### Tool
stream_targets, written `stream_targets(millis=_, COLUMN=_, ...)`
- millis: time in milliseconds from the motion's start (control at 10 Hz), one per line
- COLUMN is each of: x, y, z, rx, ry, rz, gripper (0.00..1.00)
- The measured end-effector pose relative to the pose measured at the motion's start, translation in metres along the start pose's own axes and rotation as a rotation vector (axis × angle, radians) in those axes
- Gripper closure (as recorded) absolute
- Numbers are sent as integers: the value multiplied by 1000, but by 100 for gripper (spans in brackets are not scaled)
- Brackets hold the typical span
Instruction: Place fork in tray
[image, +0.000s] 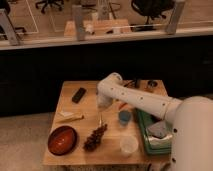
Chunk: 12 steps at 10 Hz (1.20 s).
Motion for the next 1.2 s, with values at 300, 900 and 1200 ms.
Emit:
stream_targets(millis=300, x=11, y=3, z=-32, rx=19, ry=-14, rz=-30, gripper=100)
stream_targets(millis=900, x=18, y=25, z=-104, rx=91, ry=-54, rz=-107, gripper=100)
stream_targets(millis=1200, x=-5, y=60, z=-121, rx=95, ry=-29, rz=-218, gripper=100)
